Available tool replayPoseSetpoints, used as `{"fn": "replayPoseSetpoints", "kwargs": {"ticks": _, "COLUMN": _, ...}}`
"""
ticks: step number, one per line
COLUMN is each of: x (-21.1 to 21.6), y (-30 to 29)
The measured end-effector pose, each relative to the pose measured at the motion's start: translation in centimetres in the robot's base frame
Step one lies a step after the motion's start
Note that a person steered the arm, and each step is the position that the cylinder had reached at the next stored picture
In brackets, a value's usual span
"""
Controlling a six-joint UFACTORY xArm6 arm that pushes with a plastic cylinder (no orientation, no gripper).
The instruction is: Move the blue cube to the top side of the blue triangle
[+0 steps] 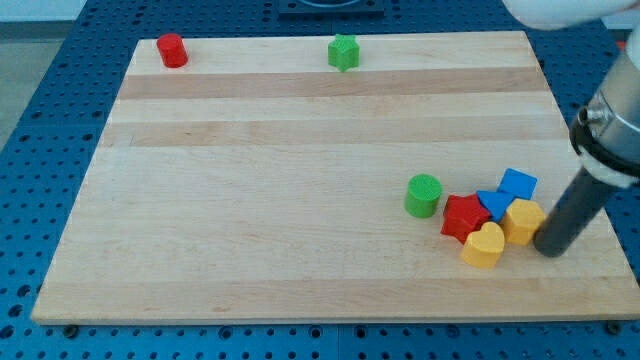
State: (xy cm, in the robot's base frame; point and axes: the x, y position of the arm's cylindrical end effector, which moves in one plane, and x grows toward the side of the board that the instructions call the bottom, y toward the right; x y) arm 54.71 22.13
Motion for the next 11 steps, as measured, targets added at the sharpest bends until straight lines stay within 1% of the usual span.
{"fn": "replayPoseSetpoints", "kwargs": {"ticks": 1, "x": -2.9, "y": 0.0}}
{"fn": "replayPoseSetpoints", "kwargs": {"ticks": 2, "x": -4.0, "y": 0.7}}
{"fn": "replayPoseSetpoints", "kwargs": {"ticks": 3, "x": -5.5, "y": 3.0}}
{"fn": "replayPoseSetpoints", "kwargs": {"ticks": 5, "x": -6.1, "y": -3.7}}
{"fn": "replayPoseSetpoints", "kwargs": {"ticks": 6, "x": -6.2, "y": -2.2}}
{"fn": "replayPoseSetpoints", "kwargs": {"ticks": 7, "x": -6.7, "y": 3.5}}
{"fn": "replayPoseSetpoints", "kwargs": {"ticks": 8, "x": -3.5, "y": 4.7}}
{"fn": "replayPoseSetpoints", "kwargs": {"ticks": 9, "x": -1.2, "y": 2.2}}
{"fn": "replayPoseSetpoints", "kwargs": {"ticks": 10, "x": -0.2, "y": -1.3}}
{"fn": "replayPoseSetpoints", "kwargs": {"ticks": 11, "x": -0.2, "y": -3.8}}
